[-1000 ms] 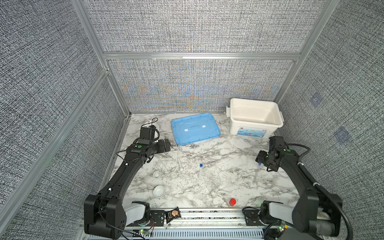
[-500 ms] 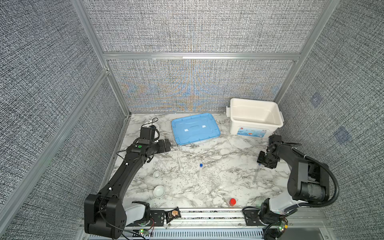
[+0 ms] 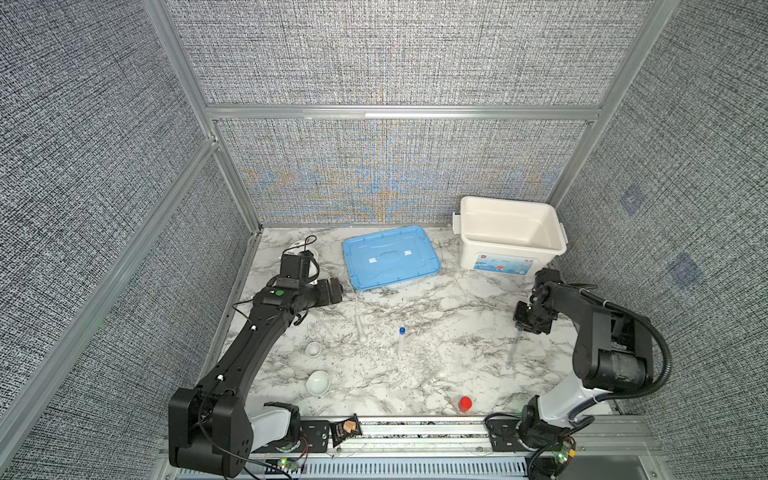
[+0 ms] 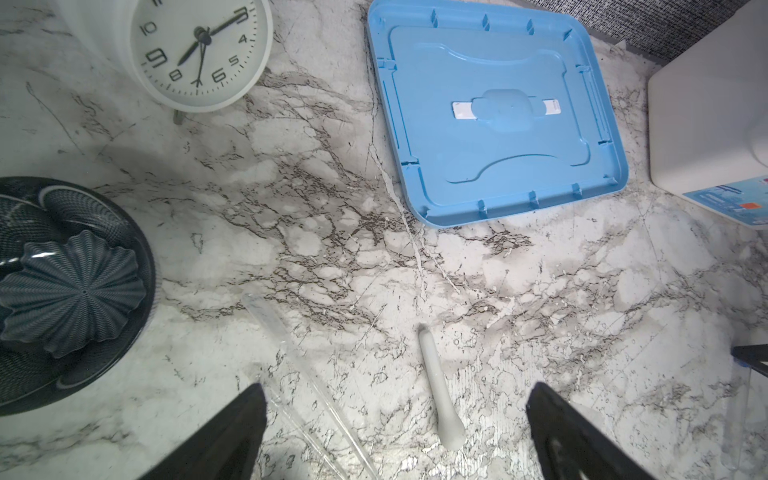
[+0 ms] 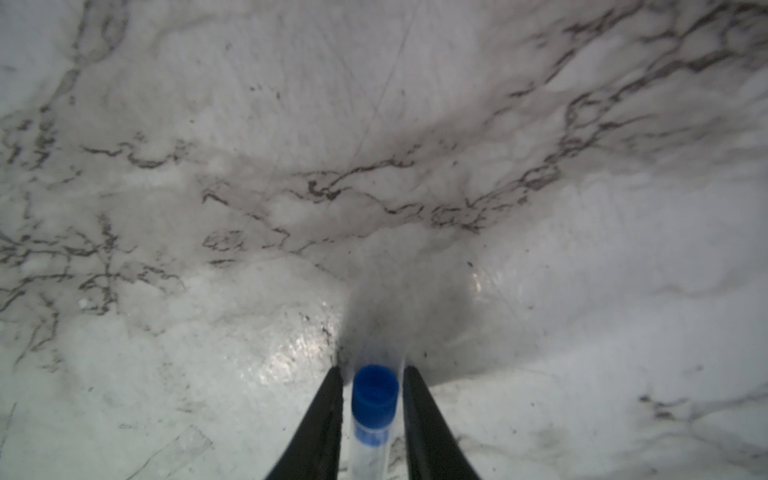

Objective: Organize the chemistry lab equipment
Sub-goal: 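Move the right gripper to the second blue-capped tube and grasp it, then lift the second tube and carry it toward the rack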

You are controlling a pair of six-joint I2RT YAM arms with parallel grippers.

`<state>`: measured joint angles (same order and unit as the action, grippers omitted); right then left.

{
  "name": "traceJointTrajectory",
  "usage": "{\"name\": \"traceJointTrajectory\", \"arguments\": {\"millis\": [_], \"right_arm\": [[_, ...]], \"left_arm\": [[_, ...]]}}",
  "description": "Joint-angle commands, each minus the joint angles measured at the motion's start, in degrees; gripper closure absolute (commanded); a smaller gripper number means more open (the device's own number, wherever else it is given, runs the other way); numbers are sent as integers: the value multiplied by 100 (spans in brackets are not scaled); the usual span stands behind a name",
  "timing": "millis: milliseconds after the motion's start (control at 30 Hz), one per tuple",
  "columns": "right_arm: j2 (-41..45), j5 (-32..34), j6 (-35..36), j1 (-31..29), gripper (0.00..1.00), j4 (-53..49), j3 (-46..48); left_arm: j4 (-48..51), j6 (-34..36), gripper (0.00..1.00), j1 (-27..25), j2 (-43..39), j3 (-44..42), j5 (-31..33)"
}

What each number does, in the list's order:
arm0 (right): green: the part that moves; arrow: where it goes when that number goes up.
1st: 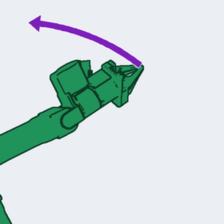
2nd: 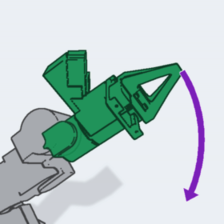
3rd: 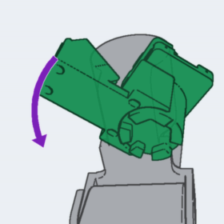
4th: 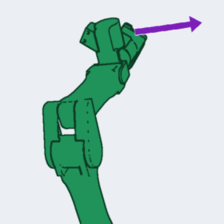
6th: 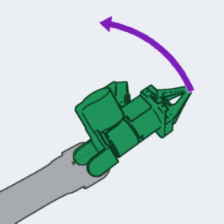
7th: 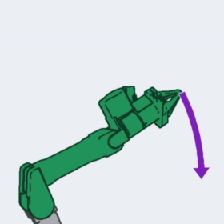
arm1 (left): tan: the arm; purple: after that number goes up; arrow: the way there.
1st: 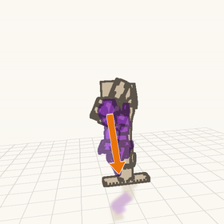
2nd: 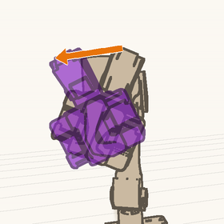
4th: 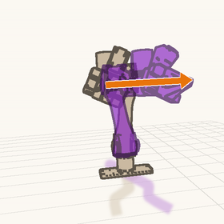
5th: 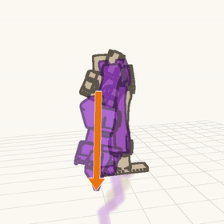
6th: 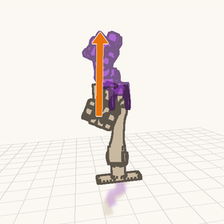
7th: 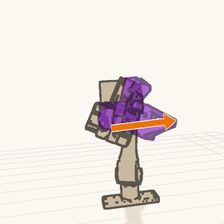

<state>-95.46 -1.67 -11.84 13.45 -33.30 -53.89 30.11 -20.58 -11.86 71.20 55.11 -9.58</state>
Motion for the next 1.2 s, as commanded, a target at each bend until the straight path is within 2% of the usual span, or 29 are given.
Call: {"name": "traceJointTrajectory", "arguments": {"millis": [0, 167, 400, 500, 733, 967, 1167], "right_arm": [[-78, -77, 48, -2, 73, 52, 5], [-13, -175, 19, -7, 72, 25, 51], [159, -284, 24, -8, 79, 5, 117], [399, -391, -37, -15, 83, 90, 226], [1147, -526, -119, -91, 81, 93, 385], [2891, -589, -324, -866, 81, 623, 811], [4507, -273, -534, -2118, 82, 1689, 1391]], "left_arm": [[-34, 24, 1, -1, 3, 15, -57], [-6, -6, 1, -1, 76, 54, -110], [-11, -35, 1, -1, 95, 59, -93], [28, -21, 2, -1, 79, 87, -20], [81, -69, 2, -8, 47, 101, -79], [210, -102, 2, -1, -63, 157, -158], [342, -47, 2, -2, -213, 151, -215]]}}
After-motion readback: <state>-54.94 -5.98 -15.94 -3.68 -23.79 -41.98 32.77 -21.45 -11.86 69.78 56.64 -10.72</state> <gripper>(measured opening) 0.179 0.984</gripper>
